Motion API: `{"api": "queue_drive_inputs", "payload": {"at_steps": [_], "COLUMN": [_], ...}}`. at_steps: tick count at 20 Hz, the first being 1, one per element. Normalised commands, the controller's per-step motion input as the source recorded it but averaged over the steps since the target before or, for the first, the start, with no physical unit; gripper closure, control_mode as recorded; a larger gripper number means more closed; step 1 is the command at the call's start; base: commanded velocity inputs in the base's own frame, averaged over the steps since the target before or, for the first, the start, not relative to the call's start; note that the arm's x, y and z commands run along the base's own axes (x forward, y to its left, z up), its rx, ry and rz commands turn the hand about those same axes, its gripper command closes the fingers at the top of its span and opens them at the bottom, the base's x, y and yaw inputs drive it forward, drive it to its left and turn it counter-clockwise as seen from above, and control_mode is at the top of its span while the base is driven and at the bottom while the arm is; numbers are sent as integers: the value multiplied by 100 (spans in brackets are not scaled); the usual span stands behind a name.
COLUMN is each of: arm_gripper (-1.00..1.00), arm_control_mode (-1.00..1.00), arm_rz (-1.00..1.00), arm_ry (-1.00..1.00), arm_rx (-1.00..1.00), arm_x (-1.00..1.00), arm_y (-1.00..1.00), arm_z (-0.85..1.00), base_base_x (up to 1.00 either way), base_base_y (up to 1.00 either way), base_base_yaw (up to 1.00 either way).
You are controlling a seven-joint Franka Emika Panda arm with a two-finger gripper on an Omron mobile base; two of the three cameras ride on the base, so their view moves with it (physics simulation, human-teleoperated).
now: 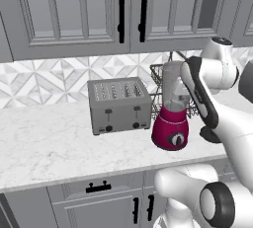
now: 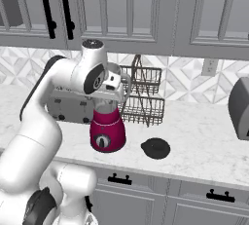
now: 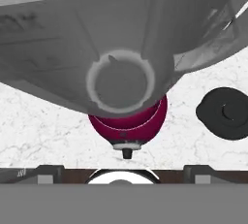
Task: Close the lid blender by securely placing the lid on top.
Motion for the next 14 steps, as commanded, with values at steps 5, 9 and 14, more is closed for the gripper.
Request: {"api": "queue_drive_inputs", "payload": {"at_steps": [5, 9, 14], "arm_gripper": [-100, -100, -100], "arm_control_mode": [-100, -100, -100], "arm_rz": [0, 0, 0], "arm_ry": [0, 0, 1], "arm_rx": [0, 0, 0], "arm_x": [-3, 0, -1], "arm_y": [-60, -73, -57], "arm_z": [-43, -28, -20], "base_base_x": [0, 0, 0], "base_base_y": [0, 0, 0], "base_base_yaw": [0, 0, 0]}}
